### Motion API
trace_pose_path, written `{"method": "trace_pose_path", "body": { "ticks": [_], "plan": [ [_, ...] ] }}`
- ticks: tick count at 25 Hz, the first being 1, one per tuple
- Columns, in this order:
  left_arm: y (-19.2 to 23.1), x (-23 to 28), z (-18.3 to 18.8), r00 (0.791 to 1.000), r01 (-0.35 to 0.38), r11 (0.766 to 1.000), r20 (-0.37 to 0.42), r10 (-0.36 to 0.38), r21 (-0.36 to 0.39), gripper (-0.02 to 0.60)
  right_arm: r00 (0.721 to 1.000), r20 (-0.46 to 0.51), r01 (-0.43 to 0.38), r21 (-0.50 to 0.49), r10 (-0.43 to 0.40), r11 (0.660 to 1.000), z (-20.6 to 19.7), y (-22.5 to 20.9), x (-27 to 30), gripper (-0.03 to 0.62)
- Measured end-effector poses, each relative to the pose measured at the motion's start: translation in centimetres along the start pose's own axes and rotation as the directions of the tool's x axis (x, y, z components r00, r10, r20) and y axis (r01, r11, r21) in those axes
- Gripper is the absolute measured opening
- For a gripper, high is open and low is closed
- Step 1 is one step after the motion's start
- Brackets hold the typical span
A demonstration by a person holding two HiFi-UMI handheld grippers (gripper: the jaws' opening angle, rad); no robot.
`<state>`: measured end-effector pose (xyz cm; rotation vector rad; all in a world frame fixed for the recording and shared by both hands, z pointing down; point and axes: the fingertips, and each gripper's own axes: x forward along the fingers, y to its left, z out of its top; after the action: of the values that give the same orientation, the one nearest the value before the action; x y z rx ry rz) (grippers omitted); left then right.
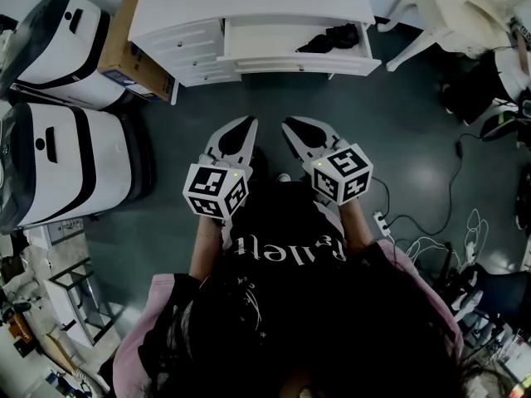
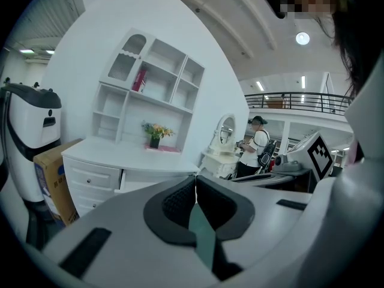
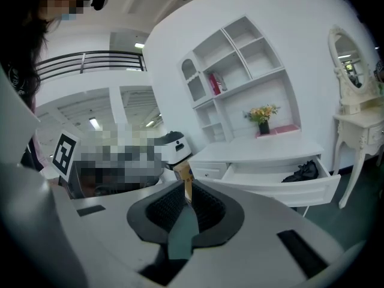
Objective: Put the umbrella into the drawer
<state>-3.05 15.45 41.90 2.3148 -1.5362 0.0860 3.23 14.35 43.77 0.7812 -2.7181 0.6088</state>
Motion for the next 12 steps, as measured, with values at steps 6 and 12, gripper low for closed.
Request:
{"method": "trace_pose_path", "body": {
  "ticks": [6, 12],
  "plan": [
    [-0.3, -0.5, -0.2, 1.0, -0.002, 1.0, -0.003, 0.002, 0.006, 0.017, 1.0, -0.004, -0.011, -0.002, 0.011, 1.0, -0.3, 0.5, -0.2, 0.066],
    [-1.1, -0.4, -0.4, 1.0, 0.009, 1.0, -0.003, -0.009, 0.01, 0.017, 1.0, -0.007, -0.005, 0.0, 0.005, 1.0, -0.7, 0.4, -0.7, 0.066]
  ]
}}
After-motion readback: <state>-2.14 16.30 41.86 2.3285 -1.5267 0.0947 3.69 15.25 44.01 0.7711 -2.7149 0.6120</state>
